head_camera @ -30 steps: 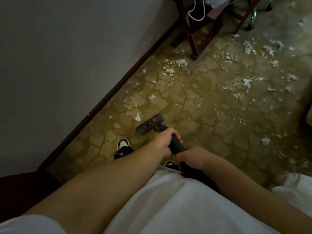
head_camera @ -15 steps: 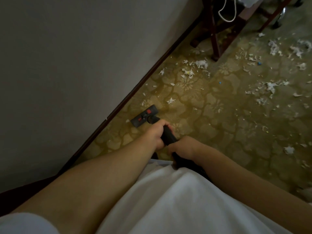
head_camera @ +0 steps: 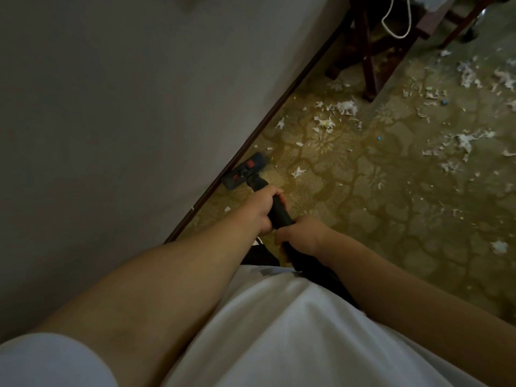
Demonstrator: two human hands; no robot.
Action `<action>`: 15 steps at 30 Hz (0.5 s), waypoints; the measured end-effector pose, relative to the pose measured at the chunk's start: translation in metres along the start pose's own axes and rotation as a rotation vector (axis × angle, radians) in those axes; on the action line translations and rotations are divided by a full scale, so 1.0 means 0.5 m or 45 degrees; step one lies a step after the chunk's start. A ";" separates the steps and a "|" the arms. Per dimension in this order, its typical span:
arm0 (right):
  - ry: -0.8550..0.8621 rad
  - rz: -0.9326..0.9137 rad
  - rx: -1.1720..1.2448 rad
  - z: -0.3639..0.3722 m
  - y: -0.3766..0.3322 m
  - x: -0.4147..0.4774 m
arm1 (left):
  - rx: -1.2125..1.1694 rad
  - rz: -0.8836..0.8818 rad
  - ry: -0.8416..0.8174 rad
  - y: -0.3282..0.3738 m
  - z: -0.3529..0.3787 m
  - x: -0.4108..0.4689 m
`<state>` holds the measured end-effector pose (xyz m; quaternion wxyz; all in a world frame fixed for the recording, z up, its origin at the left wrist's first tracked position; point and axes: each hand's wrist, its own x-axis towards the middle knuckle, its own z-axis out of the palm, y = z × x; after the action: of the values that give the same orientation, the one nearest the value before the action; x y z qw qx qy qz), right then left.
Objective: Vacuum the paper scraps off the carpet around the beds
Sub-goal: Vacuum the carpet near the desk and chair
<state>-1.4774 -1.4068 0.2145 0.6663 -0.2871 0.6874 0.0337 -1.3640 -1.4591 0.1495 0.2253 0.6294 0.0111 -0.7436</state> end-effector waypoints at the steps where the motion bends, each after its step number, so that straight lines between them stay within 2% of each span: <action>1: -0.003 -0.002 -0.008 0.002 0.001 -0.004 | -0.010 0.001 0.005 -0.005 -0.002 0.000; 9: -0.121 0.000 -0.134 0.011 0.073 -0.030 | -0.108 0.019 0.110 -0.103 -0.027 -0.018; 15: -0.207 -0.026 -0.225 -0.015 0.222 -0.051 | -0.276 0.005 0.207 -0.258 0.003 -0.050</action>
<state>-1.5343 -1.3087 0.2018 0.6921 -0.3482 0.6226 0.1105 -1.4077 -1.3356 0.1389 0.2917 0.6596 0.1082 -0.6842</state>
